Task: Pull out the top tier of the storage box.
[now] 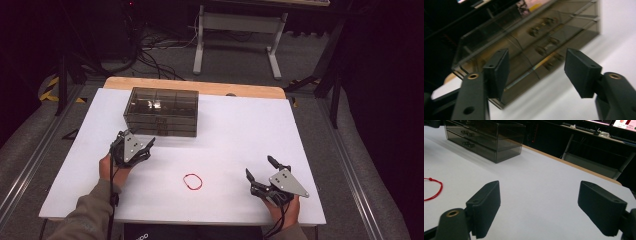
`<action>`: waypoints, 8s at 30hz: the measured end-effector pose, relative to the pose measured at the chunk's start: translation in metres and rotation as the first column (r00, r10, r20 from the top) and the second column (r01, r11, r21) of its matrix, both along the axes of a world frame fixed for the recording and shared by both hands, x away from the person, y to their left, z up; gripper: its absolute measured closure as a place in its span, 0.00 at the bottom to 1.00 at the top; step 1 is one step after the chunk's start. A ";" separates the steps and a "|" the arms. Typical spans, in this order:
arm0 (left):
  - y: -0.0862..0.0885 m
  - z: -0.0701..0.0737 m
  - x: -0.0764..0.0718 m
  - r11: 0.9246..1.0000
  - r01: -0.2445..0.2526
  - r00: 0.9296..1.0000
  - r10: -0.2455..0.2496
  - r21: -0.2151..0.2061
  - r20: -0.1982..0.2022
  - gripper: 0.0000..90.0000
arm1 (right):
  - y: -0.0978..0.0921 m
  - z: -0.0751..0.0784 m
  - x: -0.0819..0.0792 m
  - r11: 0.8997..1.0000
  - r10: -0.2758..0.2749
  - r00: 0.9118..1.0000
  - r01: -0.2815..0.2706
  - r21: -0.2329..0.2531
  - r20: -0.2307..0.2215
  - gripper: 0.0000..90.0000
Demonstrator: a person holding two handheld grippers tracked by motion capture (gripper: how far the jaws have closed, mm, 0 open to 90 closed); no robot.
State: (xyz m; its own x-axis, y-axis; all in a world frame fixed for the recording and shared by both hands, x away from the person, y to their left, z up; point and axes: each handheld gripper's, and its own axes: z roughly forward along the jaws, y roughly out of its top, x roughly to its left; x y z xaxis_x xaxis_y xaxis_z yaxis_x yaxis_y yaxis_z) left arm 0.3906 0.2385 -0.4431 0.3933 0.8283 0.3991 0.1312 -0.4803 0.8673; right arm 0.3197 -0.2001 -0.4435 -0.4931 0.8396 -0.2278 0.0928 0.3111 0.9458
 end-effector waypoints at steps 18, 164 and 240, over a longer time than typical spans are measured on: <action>-0.022 -0.008 0.027 0.996 -0.073 0.995 0.069 0.060 0.076 0.66 | 0.004 -0.004 0.004 1.000 0.005 1.000 -0.005 -0.018 -0.017 0.21; 0.005 0.049 0.047 1.000 0.002 0.895 0.006 0.017 -0.445 1.00 | 0.004 -0.003 0.006 0.998 0.058 0.994 -0.060 -0.021 -0.088 0.25; 0.013 0.061 0.030 0.986 0.100 0.929 -0.141 -0.134 -0.342 0.99 | 0.009 -0.007 0.008 0.987 0.142 0.977 -0.152 -0.051 -0.158 0.29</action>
